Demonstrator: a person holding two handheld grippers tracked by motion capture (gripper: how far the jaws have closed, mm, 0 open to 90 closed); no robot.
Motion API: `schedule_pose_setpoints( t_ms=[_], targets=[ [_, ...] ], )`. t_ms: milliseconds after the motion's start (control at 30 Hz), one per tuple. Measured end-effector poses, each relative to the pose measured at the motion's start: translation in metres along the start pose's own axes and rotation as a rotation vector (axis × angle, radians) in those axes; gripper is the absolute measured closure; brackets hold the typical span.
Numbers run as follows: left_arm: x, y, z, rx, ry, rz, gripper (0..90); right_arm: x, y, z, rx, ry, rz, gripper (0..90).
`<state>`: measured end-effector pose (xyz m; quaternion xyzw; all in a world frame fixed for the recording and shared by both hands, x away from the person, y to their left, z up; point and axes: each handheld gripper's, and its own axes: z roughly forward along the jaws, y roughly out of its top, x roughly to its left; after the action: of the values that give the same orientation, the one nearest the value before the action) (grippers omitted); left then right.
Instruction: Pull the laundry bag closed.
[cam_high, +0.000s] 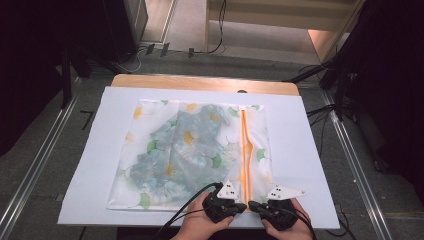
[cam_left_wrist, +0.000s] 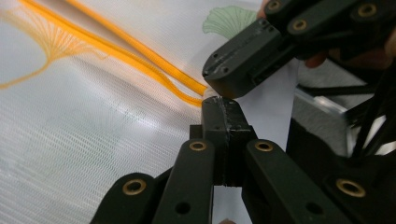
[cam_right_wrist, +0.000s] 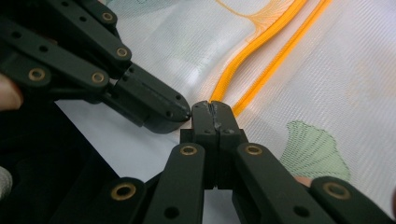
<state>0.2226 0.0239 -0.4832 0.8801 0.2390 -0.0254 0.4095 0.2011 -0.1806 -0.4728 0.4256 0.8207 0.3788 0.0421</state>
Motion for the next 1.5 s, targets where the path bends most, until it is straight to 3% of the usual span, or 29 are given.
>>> schedule_pose_setpoints(
  t_ms=[167, 233, 900, 1067, 1167, 1500],
  targets=[
    [0.003, 0.001, 0.0, 0.01, -0.021, -0.017, 90.0, -0.001, 0.004, 0.001, -0.001, -0.015, -0.001, 90.0],
    [0.003, 0.001, 0.0, 0.01, -0.024, -0.016, 90.0, -0.003, 0.008, -0.001, -0.025, -0.049, -0.005, 90.0],
    [0.006, 0.0, 0.0, 0.008, -0.043, -0.042, 90.0, -0.017, 0.023, 0.007, -0.047, -0.055, -0.027, 90.0],
    [0.007, 0.0, 0.0, 0.007, -0.046, -0.042, 90.0, -0.019, 0.027, 0.01, -0.053, -0.06, -0.023, 90.0],
    [0.006, 0.0, -0.001, 0.01, -0.044, -0.039, 90.0, -0.024, 0.03, 0.011, -0.061, -0.048, 0.005, 90.0],
    [0.007, 0.0, 0.0, 0.007, -0.044, -0.038, 90.0, -0.031, 0.04, 0.014, -0.076, -0.062, -0.024, 90.0]
  ],
)
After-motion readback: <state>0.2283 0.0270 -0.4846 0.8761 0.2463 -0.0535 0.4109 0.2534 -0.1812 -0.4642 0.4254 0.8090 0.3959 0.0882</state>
